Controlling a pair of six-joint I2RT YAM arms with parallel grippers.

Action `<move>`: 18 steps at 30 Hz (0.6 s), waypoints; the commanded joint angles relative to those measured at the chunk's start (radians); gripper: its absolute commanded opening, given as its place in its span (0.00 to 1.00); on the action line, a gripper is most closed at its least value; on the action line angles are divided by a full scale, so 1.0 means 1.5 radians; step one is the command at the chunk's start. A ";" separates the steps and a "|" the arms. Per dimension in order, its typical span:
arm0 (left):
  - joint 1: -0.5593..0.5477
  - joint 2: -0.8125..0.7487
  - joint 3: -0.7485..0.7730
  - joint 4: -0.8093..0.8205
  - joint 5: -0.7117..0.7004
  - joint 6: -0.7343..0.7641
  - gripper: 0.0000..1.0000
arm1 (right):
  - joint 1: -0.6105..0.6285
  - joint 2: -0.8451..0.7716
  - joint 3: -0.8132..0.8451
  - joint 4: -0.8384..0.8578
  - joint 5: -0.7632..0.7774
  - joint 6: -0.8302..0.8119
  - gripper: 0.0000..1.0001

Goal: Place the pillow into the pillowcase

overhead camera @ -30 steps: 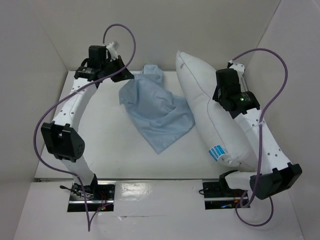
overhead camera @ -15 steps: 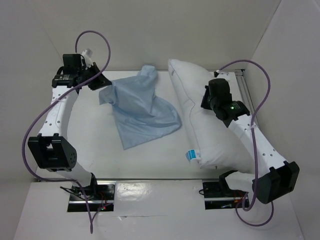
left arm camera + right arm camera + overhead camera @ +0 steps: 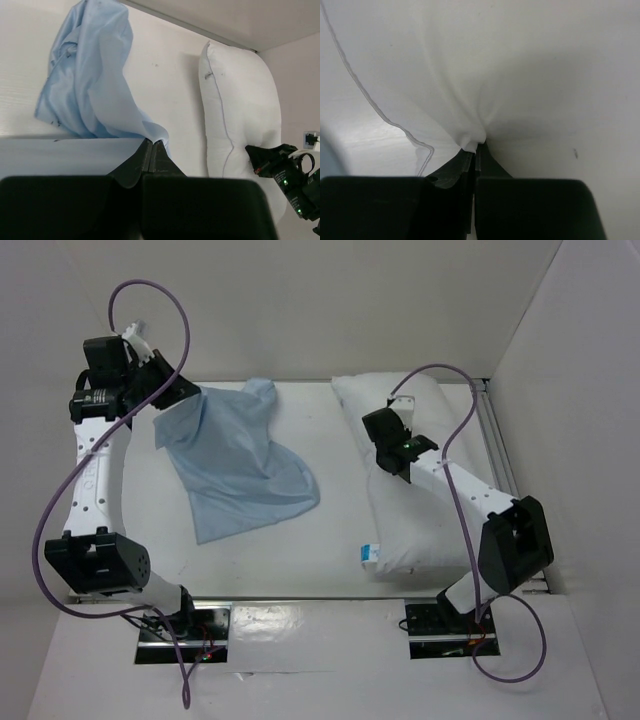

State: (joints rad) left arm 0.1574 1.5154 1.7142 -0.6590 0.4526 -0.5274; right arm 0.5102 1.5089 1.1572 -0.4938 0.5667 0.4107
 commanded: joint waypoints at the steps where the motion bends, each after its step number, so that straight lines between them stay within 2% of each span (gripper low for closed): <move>1: 0.005 -0.031 0.028 0.011 0.038 -0.005 0.00 | -0.031 0.017 0.045 -0.076 0.189 -0.028 0.00; 3: 0.005 -0.031 0.028 0.011 0.038 -0.005 0.00 | -0.031 0.010 0.078 -0.088 0.170 -0.037 0.00; 4: 0.005 -0.031 0.028 0.011 0.045 -0.011 0.00 | -0.031 0.010 0.088 -0.088 0.122 -0.050 0.11; 6: 0.005 -0.031 0.022 0.011 0.045 -0.011 0.00 | -0.003 -0.017 0.105 -0.088 0.063 -0.058 0.48; 8: 0.005 -0.031 0.022 0.011 0.051 -0.011 0.00 | 0.041 -0.055 0.105 -0.088 0.012 -0.042 0.69; 9: 0.005 -0.031 0.022 0.017 0.051 -0.011 0.00 | 0.056 -0.069 0.099 -0.096 -0.002 -0.033 0.72; 11: 0.005 -0.024 0.022 0.017 0.051 -0.011 0.00 | 0.104 -0.113 0.070 -0.117 -0.020 0.001 0.68; 16: -0.002 -0.017 0.022 0.017 0.051 -0.018 0.00 | 0.180 -0.187 -0.053 -0.133 -0.126 0.075 0.41; 18: -0.008 -0.011 0.022 0.017 0.051 -0.025 0.00 | 0.186 -0.207 -0.102 -0.140 -0.160 0.120 0.36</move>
State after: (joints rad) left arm 0.1574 1.5055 1.7199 -0.6624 0.4992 -0.5365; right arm 0.7788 1.2259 1.0969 -0.6334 0.4305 0.4690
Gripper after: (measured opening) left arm 0.022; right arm 0.377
